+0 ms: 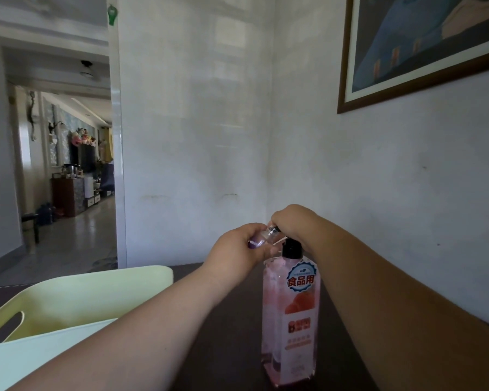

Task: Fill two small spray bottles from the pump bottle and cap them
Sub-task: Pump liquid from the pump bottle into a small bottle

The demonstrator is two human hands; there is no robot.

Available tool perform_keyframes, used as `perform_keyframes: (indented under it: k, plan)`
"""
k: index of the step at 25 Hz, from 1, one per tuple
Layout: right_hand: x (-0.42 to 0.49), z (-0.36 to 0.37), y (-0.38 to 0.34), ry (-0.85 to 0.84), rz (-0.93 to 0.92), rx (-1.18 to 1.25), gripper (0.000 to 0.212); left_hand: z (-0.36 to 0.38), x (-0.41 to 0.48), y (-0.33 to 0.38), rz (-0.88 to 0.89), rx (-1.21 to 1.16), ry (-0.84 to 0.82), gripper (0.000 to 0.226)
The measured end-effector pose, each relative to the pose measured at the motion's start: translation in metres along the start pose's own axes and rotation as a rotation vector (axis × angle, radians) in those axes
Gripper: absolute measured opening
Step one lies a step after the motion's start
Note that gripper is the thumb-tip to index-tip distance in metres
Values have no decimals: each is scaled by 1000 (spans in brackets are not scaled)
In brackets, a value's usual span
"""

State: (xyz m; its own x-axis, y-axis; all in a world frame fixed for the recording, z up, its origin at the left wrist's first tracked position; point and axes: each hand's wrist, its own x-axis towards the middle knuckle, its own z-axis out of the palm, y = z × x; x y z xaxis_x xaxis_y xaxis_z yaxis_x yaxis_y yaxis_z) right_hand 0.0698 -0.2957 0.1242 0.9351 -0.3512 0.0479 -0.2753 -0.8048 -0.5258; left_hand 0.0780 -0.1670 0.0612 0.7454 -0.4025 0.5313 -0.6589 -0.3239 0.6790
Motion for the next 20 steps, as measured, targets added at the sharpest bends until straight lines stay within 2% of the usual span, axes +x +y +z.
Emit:
perform_keyframes:
  k: [3, 6, 10, 15, 19, 20]
  plan:
    - [-1, -5, -5, -1, 29, 52, 17, -5, 1, 5, 10, 19, -7, 34]
    - [-7, -11, -6, -36, 78, 347, 20, -12, 6, 14, 24, 70, -13, 44]
    - [-7, -8, -5, 19, 65, 291, 25, -22, 10, 28, 69, 282, -66, 50]
    - [3, 0, -2, 72, 43, 271, 28, -22, 13, 31, 93, 393, -121, 45]
    - [7, 11, 1, 89, 118, 291, 9, -19, 10, 26, 88, 409, -146, 43]
    - [8, 12, 3, 94, 98, 258, 11, -19, 10, 26, 90, 397, -142, 42]
